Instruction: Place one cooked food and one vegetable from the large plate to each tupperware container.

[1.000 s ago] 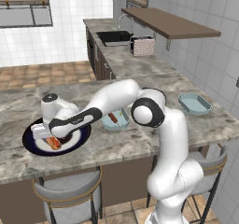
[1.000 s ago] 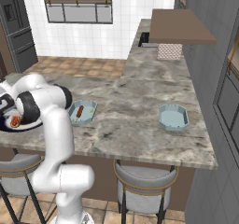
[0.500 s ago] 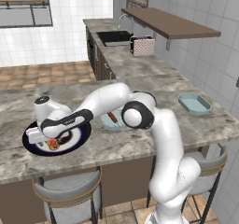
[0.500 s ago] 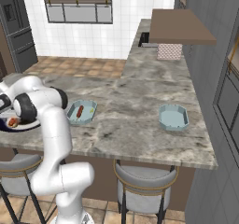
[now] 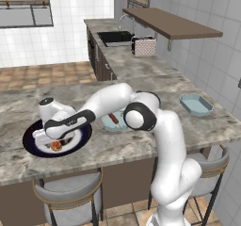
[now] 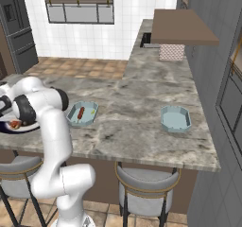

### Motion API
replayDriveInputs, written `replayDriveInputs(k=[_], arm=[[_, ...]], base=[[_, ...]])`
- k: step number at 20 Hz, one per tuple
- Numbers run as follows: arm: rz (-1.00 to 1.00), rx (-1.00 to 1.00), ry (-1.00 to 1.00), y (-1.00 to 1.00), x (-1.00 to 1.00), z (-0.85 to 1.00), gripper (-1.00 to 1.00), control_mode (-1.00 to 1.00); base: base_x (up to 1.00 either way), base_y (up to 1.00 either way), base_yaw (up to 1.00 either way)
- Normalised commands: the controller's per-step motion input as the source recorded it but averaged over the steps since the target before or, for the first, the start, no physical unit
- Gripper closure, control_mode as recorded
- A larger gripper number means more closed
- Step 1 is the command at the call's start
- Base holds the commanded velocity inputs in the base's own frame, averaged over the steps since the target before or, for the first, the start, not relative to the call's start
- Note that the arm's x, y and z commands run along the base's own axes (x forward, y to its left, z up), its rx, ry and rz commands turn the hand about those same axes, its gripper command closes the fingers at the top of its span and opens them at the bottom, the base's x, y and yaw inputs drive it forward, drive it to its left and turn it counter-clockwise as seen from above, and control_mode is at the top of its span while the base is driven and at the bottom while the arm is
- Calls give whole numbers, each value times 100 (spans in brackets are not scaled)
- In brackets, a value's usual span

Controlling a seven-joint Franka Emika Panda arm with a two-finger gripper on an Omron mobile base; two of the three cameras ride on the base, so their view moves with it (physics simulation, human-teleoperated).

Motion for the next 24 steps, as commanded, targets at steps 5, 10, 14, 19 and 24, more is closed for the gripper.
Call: replayDriveInputs(k=[5, 10, 14, 19, 24], arm=[[3, -1, 4, 5, 0, -42, 100, -100], [1, 0, 0, 14, -12, -5, 100, -100], [0, 0, 0, -26, -80, 53, 100, -100], [1, -1, -2, -88, -97, 88, 100, -100], [0, -4, 0, -100, -51, 80, 100, -100]], base=[[0, 0, 0], [0, 0, 0], [0, 0, 0], [0, 0, 0], [0, 0, 0]])
